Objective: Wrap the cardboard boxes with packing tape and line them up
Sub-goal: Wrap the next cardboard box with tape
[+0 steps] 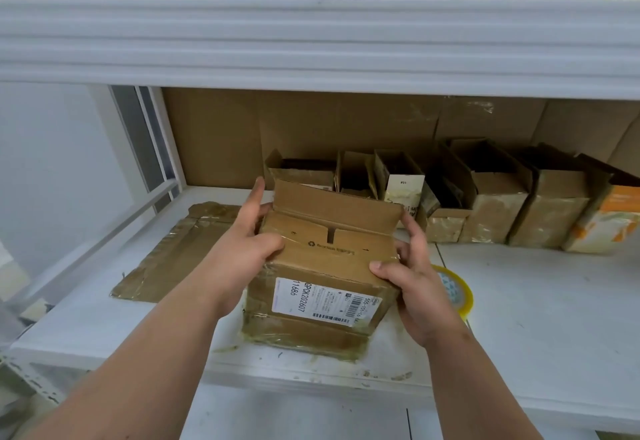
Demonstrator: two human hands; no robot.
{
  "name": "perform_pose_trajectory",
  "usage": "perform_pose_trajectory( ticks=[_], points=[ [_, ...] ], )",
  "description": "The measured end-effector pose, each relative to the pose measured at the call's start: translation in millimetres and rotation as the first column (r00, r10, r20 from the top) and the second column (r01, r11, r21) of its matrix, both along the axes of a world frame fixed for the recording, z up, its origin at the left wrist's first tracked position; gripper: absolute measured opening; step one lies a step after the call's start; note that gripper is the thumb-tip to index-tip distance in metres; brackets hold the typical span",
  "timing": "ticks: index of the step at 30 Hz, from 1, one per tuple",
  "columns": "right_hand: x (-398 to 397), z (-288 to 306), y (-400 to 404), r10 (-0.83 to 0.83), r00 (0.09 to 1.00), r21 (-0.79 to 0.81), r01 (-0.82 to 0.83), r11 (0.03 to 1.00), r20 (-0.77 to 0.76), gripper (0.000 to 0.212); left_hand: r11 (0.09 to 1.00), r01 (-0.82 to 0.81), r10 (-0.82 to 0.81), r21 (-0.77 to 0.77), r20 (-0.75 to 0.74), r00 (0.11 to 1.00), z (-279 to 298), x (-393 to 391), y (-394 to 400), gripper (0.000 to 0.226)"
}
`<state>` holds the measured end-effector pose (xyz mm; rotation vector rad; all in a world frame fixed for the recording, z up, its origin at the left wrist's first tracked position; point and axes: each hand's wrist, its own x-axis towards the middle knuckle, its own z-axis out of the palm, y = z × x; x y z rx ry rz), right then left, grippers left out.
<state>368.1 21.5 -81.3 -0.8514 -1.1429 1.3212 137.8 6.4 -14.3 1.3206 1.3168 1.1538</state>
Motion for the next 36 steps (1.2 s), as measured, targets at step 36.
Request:
perform_pose_trajectory(
  ticks=[36],
  points=[
    [9.2,12.9,7.1,-0.264,0.941,-0.115,0.292,0.949,0.211,0.016,0.961,-0.268,0.262,-0.065,-0.079,0.962,-8.6,33.8,25.7,0.018]
  ],
)
